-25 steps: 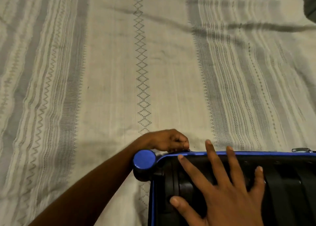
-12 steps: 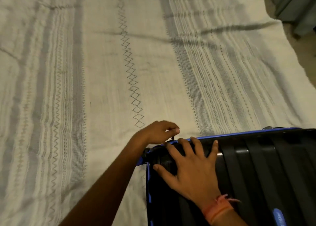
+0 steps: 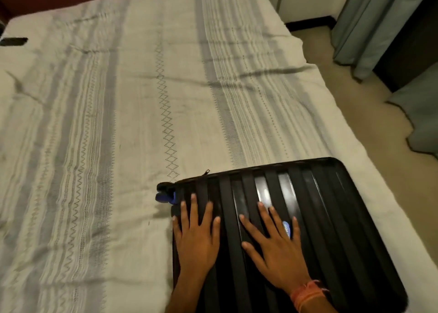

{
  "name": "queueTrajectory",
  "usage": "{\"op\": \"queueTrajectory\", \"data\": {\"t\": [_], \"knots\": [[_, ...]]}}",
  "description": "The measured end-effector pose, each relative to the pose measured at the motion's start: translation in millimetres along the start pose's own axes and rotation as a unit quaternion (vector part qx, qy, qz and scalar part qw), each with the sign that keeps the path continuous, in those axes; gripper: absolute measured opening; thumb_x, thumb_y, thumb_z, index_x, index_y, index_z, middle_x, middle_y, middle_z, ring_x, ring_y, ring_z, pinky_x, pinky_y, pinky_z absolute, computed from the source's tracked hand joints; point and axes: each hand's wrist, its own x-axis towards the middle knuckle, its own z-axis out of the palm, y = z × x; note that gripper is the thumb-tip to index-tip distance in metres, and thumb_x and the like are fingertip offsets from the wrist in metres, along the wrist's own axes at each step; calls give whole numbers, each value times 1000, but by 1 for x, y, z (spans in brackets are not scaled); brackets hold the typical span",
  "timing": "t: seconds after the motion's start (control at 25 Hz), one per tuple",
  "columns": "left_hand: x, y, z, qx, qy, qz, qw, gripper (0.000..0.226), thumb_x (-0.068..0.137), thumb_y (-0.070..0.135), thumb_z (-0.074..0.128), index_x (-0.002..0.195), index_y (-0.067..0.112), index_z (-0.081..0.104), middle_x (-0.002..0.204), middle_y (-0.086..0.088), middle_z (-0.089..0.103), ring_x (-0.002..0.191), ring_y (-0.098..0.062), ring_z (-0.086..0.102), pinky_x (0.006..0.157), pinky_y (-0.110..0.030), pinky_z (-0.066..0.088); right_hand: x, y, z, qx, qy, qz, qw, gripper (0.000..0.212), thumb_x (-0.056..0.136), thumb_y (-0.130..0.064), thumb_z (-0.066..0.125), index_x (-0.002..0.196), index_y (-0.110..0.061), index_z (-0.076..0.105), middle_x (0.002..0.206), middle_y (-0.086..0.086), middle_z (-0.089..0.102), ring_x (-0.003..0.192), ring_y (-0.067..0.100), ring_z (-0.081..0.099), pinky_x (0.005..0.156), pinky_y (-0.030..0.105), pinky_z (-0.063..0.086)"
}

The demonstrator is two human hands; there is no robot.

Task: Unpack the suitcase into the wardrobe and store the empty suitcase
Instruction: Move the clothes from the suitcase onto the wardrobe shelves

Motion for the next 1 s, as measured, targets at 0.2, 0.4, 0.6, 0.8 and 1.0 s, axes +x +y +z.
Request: {"op": "queueTrajectory", "data": {"t": [0.2, 0.4, 0.6, 0.8, 1.0], "knots": [[-120, 3, 24, 10, -1, -50, 999, 59, 97, 57, 15, 134, 31, 52, 153, -8, 22, 141, -29, 23, 112, -48, 17, -96, 37, -2, -2, -29, 140, 990, 56, 87, -73, 9, 142, -60, 6, 160, -9, 3, 147, 21, 8, 109, 64, 12], [-197, -17, 14, -136, -16, -214, 967, 74, 84, 75, 32, 146, 36, 29, 158, -18, 10, 146, -36, 5, 115, -51, 13, -145, 64, -13, 82, -100, 251, 959, 66, 78, -83, 19, 138, -64, -3, 158, -1, -20, 145, 27, -20, 111, 65, 0], [-206, -44, -2, -122, -74, -157, 977, 70, 90, 59, 44, 150, 30, 20, 152, -7, 31, 145, -29, 12, 104, -55, 33, -171, 82, -31, 195, -117, 329, 917, 78, 75, -71, 55, 140, -61, 12, 156, 3, -26, 142, 41, -20, 111, 64, 10], [-217, 6, 17, -176, 58, -242, 952, 58, 96, 30, 50, 147, 13, 28, 152, -19, 23, 141, -38, 19, 108, -48, 31, -166, 55, -17, 282, -20, 369, 885, 73, 89, -42, 61, 148, -44, 18, 154, 21, -24, 143, 45, -6, 116, 48, 9], [-212, 87, 26, -664, 17, -587, 463, 84, 88, 64, 45, 150, 17, 15, 154, -17, 22, 134, -40, 34, 107, -49, 33, -165, 3, 0, 549, 145, 528, 631, 74, 90, -24, 62, 148, -28, 15, 145, 27, 28, 124, 38, 42, 102, 42, 38]]}}
